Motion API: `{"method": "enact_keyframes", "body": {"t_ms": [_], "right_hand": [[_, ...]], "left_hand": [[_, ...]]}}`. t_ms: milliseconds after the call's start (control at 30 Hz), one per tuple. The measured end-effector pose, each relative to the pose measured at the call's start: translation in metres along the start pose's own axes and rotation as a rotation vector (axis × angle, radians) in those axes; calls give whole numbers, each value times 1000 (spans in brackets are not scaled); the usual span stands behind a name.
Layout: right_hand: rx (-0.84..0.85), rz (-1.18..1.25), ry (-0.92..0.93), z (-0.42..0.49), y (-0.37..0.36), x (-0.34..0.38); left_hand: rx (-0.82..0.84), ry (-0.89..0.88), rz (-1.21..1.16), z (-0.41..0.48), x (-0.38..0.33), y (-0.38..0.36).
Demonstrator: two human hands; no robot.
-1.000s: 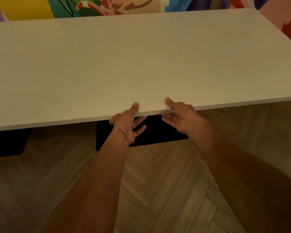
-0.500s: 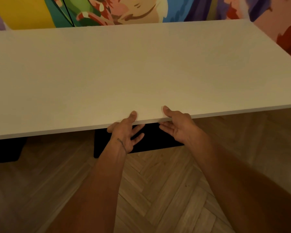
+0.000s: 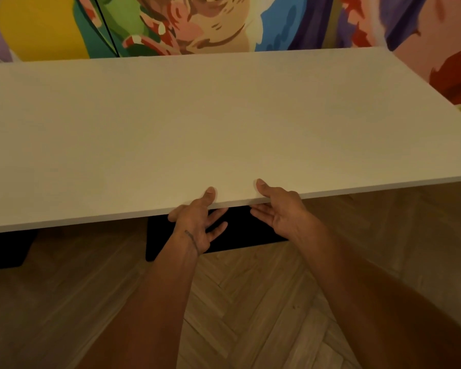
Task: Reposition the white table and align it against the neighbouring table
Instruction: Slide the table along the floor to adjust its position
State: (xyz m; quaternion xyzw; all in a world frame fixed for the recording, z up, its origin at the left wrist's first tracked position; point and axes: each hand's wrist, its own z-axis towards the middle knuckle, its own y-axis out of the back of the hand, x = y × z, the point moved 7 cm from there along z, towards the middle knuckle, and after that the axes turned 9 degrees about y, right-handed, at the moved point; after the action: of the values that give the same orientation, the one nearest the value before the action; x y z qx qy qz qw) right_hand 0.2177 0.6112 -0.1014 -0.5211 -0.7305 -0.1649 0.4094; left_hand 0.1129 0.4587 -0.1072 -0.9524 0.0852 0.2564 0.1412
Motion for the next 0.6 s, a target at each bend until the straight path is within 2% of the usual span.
{"method": "enact_keyframes", "body": {"t_ms": [600], "right_hand": [[13,4,15,4,1,-2]], "left_hand": [[23,-18,0,0,2,-1]]}}
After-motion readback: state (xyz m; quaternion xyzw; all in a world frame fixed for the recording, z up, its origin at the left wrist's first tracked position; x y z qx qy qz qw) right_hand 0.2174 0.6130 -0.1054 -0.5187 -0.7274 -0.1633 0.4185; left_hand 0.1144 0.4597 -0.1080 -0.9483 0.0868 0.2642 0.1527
